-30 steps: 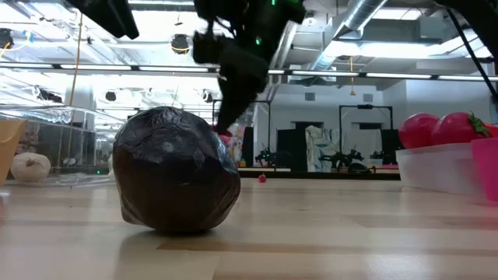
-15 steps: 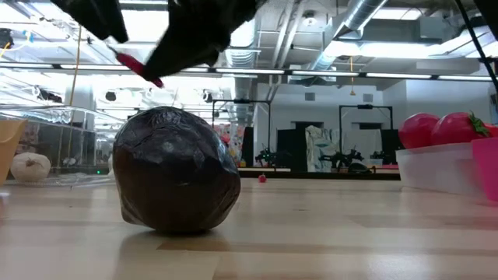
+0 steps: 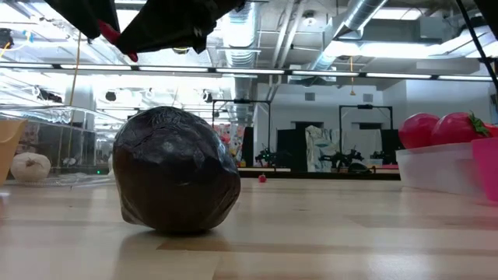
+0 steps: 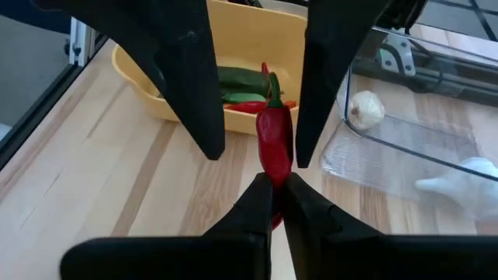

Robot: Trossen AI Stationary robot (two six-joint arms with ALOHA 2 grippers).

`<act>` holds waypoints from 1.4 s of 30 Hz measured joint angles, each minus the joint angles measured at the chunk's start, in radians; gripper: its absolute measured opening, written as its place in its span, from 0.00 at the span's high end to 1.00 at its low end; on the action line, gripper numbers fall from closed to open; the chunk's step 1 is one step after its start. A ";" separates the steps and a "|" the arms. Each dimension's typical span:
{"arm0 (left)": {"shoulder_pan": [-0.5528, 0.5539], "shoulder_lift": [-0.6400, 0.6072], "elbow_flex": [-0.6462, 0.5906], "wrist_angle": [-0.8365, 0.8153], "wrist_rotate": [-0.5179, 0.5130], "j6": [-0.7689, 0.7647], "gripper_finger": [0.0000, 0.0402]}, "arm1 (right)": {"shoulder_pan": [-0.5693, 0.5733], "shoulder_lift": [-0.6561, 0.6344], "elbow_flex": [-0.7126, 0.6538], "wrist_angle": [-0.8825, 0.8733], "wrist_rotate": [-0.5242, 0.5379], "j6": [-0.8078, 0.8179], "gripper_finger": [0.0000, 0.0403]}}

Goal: Sort produce into baskets
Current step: Put the red chili pepper into the yellow bin

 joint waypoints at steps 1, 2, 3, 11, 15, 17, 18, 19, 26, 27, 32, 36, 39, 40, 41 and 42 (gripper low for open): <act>0.000 0.000 0.000 0.000 0.000 0.000 0.59 | 0.000 0.000 0.000 0.003 0.000 0.000 0.87; 0.000 0.000 0.000 0.000 0.000 0.000 0.60 | 0.000 0.000 0.000 0.004 0.000 0.000 0.87; 0.000 0.000 0.000 0.000 -0.001 0.001 0.62 | 0.000 0.000 0.000 0.006 0.000 0.000 0.87; 0.000 0.000 0.000 -0.003 -0.008 0.003 0.79 | 0.000 0.000 0.000 0.015 -0.002 0.000 0.87; 0.001 0.000 0.000 -0.003 -0.009 0.003 0.86 | 0.000 0.000 0.000 0.015 -0.002 0.000 0.87; 0.001 0.000 0.000 -0.003 -0.008 0.003 0.88 | 0.000 0.000 0.000 0.016 -0.002 0.000 0.87; 0.003 0.000 0.000 -0.003 -0.008 0.003 0.89 | 0.000 0.000 0.000 0.016 -0.003 0.000 0.87; 0.004 0.000 0.000 -0.003 -0.008 0.003 0.90 | 0.000 0.000 0.000 0.016 -0.003 0.003 0.87; 0.005 0.000 0.000 -0.003 -0.009 0.018 0.90 | -0.002 0.000 -0.001 0.016 -0.004 0.042 0.83; 0.006 0.000 0.000 -0.003 -0.009 0.018 0.90 | -0.002 0.000 -0.001 0.016 -0.004 0.041 0.82; 0.006 0.000 0.000 -0.003 -0.007 0.018 0.90 | -0.003 0.000 -0.001 0.017 -0.003 0.042 0.74; 0.006 0.000 0.000 -0.002 0.002 0.016 0.90 | -0.003 0.000 -0.001 0.015 -0.003 0.042 0.66; 0.007 0.000 0.000 -0.022 0.062 0.016 0.90 | -0.008 0.000 0.000 -0.027 -0.002 0.041 0.61; 0.007 0.000 0.000 -0.036 0.094 0.015 0.90 | -0.010 0.000 0.000 -0.049 -0.002 0.037 0.60; 0.006 0.000 0.000 -0.050 0.135 0.012 0.90 | -0.015 0.000 0.000 -0.072 -0.002 0.037 0.59; 0.006 0.000 0.000 -0.068 0.179 0.002 0.90 | -0.021 0.000 0.000 -0.094 -0.002 0.037 0.58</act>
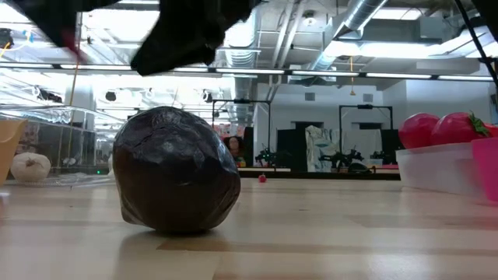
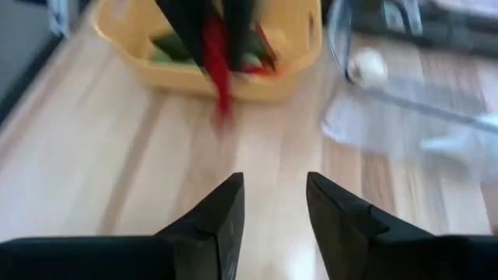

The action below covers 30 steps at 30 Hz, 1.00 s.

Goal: Sort produce into baskets
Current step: Put the red chili pepper into the yellow bin

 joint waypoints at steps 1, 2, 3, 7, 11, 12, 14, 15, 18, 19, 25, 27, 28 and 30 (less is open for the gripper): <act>0.000 0.000 0.000 -0.019 0.048 -0.013 0.90 | -0.007 0.000 0.000 -0.022 0.000 0.000 0.58; 0.000 0.000 0.000 -0.040 0.097 -0.032 0.90 | -0.015 0.000 0.000 -0.047 0.000 0.000 0.58; 0.000 0.000 0.000 -0.063 0.147 -0.054 0.90 | -0.025 0.000 0.000 -0.075 0.001 0.000 0.58; -0.001 0.000 0.000 -0.137 0.342 -0.185 0.90 | -0.068 0.000 0.000 -0.185 0.002 0.001 0.58; -0.017 0.000 0.000 -0.171 0.409 -0.341 0.90 | -0.122 0.000 0.000 -0.250 0.003 0.055 0.59; -0.023 0.000 0.000 -0.179 0.418 -0.362 0.90 | -0.137 0.000 0.000 -0.267 0.003 0.065 0.59; -0.032 0.000 0.000 -0.199 0.443 -0.392 0.89 | -0.170 0.000 0.000 -0.294 0.003 0.089 0.59; -0.035 0.000 0.000 -0.206 0.451 -0.413 0.88 | -0.186 0.000 0.000 -0.305 0.003 0.108 0.59; -0.044 0.000 0.000 -0.237 0.451 -0.476 0.83 | -0.240 0.000 0.000 -0.328 0.003 0.181 0.59; -0.046 0.000 0.000 -0.241 0.448 -0.488 0.80 | -0.258 0.000 0.000 -0.331 0.003 0.208 0.59; -0.053 0.000 0.000 -0.250 0.363 -0.501 0.66 | -0.356 0.007 -0.004 -0.376 0.010 0.341 0.59; -0.053 0.000 0.000 -0.250 0.317 -0.477 0.63 | -0.384 0.007 -0.005 -0.400 0.043 0.387 0.59; -0.053 0.000 0.000 -0.250 0.293 -0.458 0.62 | -0.398 0.007 -0.006 -0.417 0.066 0.408 0.59; -0.053 0.000 0.000 -0.248 0.242 -0.412 0.61 | -0.423 0.007 -0.007 -0.439 0.114 0.447 0.59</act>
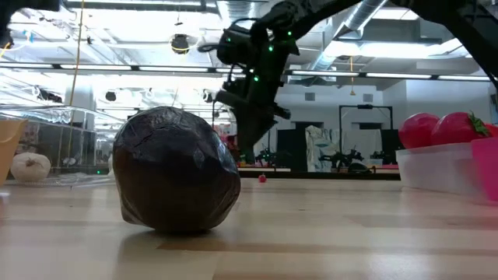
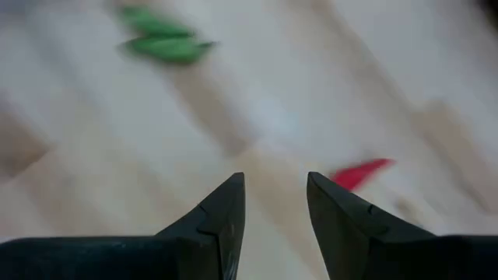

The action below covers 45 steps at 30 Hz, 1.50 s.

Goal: Sort produce into baskets
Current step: Put the red chili pepper into the yellow bin

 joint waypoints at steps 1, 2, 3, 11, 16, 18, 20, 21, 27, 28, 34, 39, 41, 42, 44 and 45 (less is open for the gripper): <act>0.000 0.000 0.000 0.001 -0.025 0.021 0.61 | -0.012 0.000 0.000 -0.008 0.016 0.019 0.59; 0.000 0.000 0.000 0.002 -0.049 0.035 0.60 | -0.023 0.000 0.000 -0.015 0.023 0.037 0.59; 0.000 0.000 0.000 0.007 -0.071 0.046 0.60 | -0.034 0.000 0.000 -0.021 0.023 0.049 0.59; 0.001 0.000 0.000 0.078 -0.135 0.107 0.60 | -0.076 0.000 0.000 -0.061 0.023 0.129 0.59; 0.001 0.000 0.000 0.092 -0.135 0.110 0.60 | -0.072 0.000 -0.050 -0.034 0.033 0.129 0.59; 0.001 0.000 0.000 0.092 -0.135 0.110 0.60 | -0.071 0.000 -0.083 -0.015 0.038 0.129 0.59; 0.001 0.000 0.000 0.092 -0.136 0.110 0.60 | -0.071 0.000 -0.120 0.017 0.040 0.128 0.59; 0.001 0.000 0.000 0.092 -0.136 0.110 0.60 | -0.071 0.000 -0.140 0.041 0.040 0.128 0.59; 0.001 0.000 0.000 0.093 -0.136 0.128 0.60 | -0.076 0.000 -0.185 0.148 0.044 0.129 0.59; 0.001 0.000 0.000 0.093 -0.136 0.128 0.60 | -0.076 0.001 -0.193 0.156 0.044 0.135 0.59; 0.001 0.000 0.000 0.096 -0.136 0.128 0.60 | -0.081 0.001 -0.230 0.170 0.046 0.177 0.59; 0.001 0.000 0.000 0.096 -0.136 0.128 0.60 | -0.083 0.002 -0.277 0.220 0.047 0.178 0.59; 0.001 0.000 0.000 0.096 -0.136 0.128 0.60 | -0.083 -0.001 -0.294 0.229 0.048 0.181 0.59; 0.001 0.000 0.000 0.096 -0.136 0.128 0.60 | -0.083 -0.002 -0.303 0.230 0.050 0.181 0.59; 0.001 0.000 0.000 0.096 -0.136 0.128 0.60 | -0.083 -0.004 -0.312 0.230 0.052 0.181 0.59; 0.001 0.000 0.000 0.096 -0.136 0.128 0.60 | -0.083 -0.004 -0.314 0.231 0.052 0.181 0.60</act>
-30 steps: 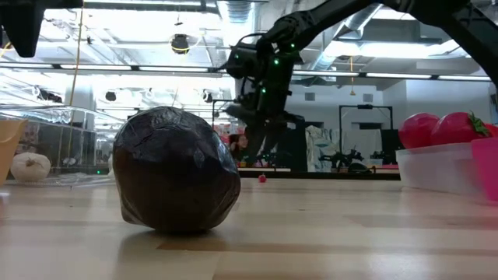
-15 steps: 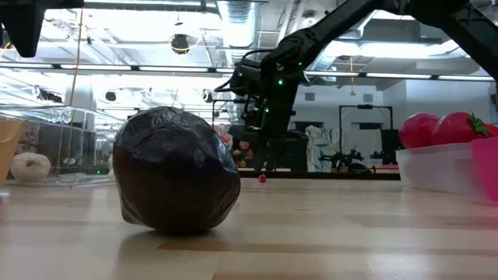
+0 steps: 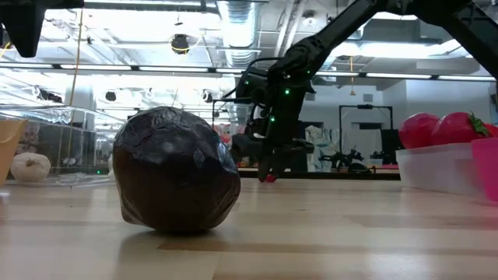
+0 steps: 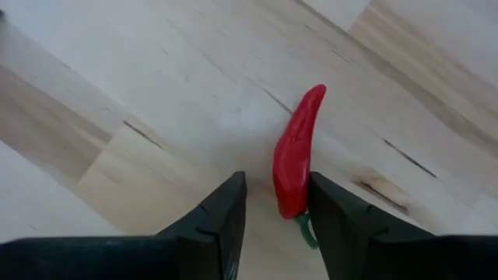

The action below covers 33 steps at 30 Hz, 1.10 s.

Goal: Sort produce into baskets
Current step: Put the red chili pepper into the yellow bin

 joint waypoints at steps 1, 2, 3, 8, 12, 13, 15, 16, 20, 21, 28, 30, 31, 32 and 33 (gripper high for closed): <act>0.000 0.000 0.000 0.000 -0.001 0.000 0.60 | 0.000 0.000 0.000 0.000 0.000 0.000 0.60; 0.000 0.000 0.000 0.000 -0.006 0.000 0.60 | 0.000 0.000 0.000 0.000 0.000 0.000 0.62; 0.000 0.000 0.000 0.001 -0.014 0.000 0.60 | 0.000 0.000 -0.001 0.000 0.000 0.000 0.63; 0.000 0.000 0.000 0.004 -0.028 0.000 0.60 | 0.001 0.000 -0.002 0.012 -0.002 -0.020 0.75; 0.000 0.000 0.000 0.017 -0.078 0.001 0.60 | 0.010 0.000 -0.002 0.015 -0.022 -0.092 0.83; 0.000 0.000 0.000 0.020 -0.098 0.002 0.60 | 0.012 -0.001 -0.002 0.015 -0.031 -0.109 0.84; 0.000 0.000 0.000 0.029 -0.147 0.013 0.60 | 0.022 -0.001 0.004 0.012 -0.055 -0.141 0.85; 0.000 0.000 0.000 0.035 -0.169 0.028 0.60 | 0.029 -0.001 0.013 0.004 -0.068 -0.164 0.85; 0.000 0.000 0.000 0.057 -0.261 0.098 0.60 | 0.076 0.004 0.062 -0.021 -0.184 -0.235 0.85; 0.000 0.000 0.000 0.065 -0.280 0.113 0.60 | 0.092 0.006 0.077 -0.015 -0.221 -0.248 0.85; 0.000 0.000 0.000 0.088 -0.376 0.217 0.60 | 0.215 0.004 0.199 0.010 -0.391 -0.363 0.85; 0.002 0.000 0.000 0.089 -0.386 0.233 0.60 | 0.260 0.004 0.230 0.033 -0.403 -0.394 0.85; 0.002 0.000 0.000 0.090 -0.389 0.242 0.60 | 0.282 0.004 0.246 0.044 -0.407 -0.409 0.85; 0.003 0.000 0.000 0.093 -0.390 0.248 0.60 | 0.302 0.004 0.263 0.050 -0.408 -0.426 0.85; 0.005 0.000 0.000 0.102 -0.390 0.258 0.60 | 0.321 0.004 0.278 0.056 -0.408 -0.445 0.85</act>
